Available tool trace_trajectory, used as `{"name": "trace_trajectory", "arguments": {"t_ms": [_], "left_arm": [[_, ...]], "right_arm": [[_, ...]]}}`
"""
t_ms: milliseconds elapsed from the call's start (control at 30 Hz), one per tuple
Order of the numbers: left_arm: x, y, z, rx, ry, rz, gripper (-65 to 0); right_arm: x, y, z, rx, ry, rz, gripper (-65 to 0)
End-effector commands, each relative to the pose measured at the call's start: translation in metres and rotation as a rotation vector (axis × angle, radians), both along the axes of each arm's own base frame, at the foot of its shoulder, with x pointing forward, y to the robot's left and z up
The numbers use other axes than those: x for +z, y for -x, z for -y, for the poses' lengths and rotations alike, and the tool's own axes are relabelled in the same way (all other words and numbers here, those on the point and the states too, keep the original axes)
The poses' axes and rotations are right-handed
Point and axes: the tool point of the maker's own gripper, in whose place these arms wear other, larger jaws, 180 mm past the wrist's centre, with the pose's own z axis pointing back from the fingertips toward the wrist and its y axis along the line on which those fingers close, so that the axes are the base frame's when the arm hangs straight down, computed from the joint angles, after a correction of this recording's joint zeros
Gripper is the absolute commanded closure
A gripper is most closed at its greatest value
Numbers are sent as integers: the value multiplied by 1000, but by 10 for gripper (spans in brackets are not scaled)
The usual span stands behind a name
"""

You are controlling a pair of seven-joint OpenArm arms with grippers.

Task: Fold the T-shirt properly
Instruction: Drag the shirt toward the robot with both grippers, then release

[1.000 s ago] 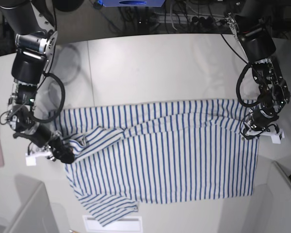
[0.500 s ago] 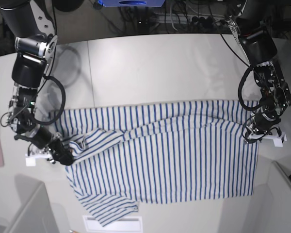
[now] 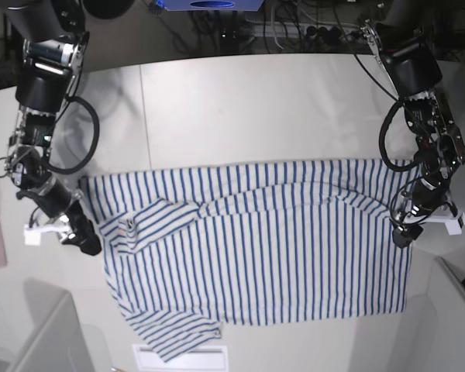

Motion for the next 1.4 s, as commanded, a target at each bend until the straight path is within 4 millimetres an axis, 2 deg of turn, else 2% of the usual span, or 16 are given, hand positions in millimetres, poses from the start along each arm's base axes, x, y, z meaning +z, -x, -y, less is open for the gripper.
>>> {"name": "trace_trajectory", "arguments": {"t_ms": [0,133,300,367,433,500,633,867,1000,1100,1367], "left_arm": [[28,-3,-6,-3,-50,75,-479],[31,24,0,-12,-95,81,-479],[27,78,-14,95,-27,99,-479],[20,98,-12,97,-4,82,-479],[13,114,-12,100,12,60,-479],[5,125,-11,100,19,32,-479],[-2,141,-19,122,10,-3,-479],[-5,151,-36,183,17,-4,-479],[-15,147,-38,197,43,-17,-479],[-31,149,-44,226,77,-43,-479],[-46,121,-43,253,163,-28,-479]], "right_arm": [[25,-6,8,-19,11,76,-318],[20,21,18,-114,51,57,-326],[23,58,24,-192,109,48,-333],[19,76,23,-199,124,17,-363],[10,90,23,-210,128,-27,-374],[-7,103,19,-238,102,-95,-375],[-38,115,13,-267,55,-187,-375],[-54,93,16,-298,3,-220,-375],[-71,87,19,-318,-23,-267,-375],[-80,89,20,-321,-28,-296,-375],[-88,91,19,-322,-33,-319,-374]]}}
